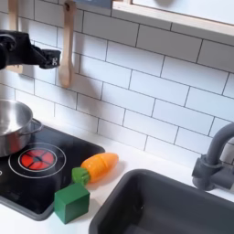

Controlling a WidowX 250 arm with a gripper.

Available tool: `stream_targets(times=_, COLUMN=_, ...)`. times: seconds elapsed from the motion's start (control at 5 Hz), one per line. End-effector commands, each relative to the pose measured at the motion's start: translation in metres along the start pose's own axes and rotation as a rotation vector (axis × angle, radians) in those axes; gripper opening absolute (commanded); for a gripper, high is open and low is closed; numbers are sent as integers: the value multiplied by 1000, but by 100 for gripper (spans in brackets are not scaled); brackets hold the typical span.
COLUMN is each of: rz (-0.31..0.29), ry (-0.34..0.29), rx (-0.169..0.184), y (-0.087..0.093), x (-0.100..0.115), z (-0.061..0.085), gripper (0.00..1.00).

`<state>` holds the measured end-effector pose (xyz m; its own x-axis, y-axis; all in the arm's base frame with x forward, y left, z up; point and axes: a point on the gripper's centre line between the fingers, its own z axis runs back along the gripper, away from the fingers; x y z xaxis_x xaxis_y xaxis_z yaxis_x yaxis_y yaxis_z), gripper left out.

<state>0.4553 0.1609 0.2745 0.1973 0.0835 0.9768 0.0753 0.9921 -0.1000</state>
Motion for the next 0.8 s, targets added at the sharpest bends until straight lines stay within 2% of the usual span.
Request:
stream_targets(times=0.0, rz=73, ry=21, rx=-2, y=-7, x=-4, z=1, gripper=100)
stream_targets(times=0.2, rz=102, ry=24, rx=10, y=-6, x=-6, z=-2, gripper=100)
stream_targets(times=0.6, rz=108, ry=37, rx=-26, y=-27, x=-5, z=-8, gripper=100)
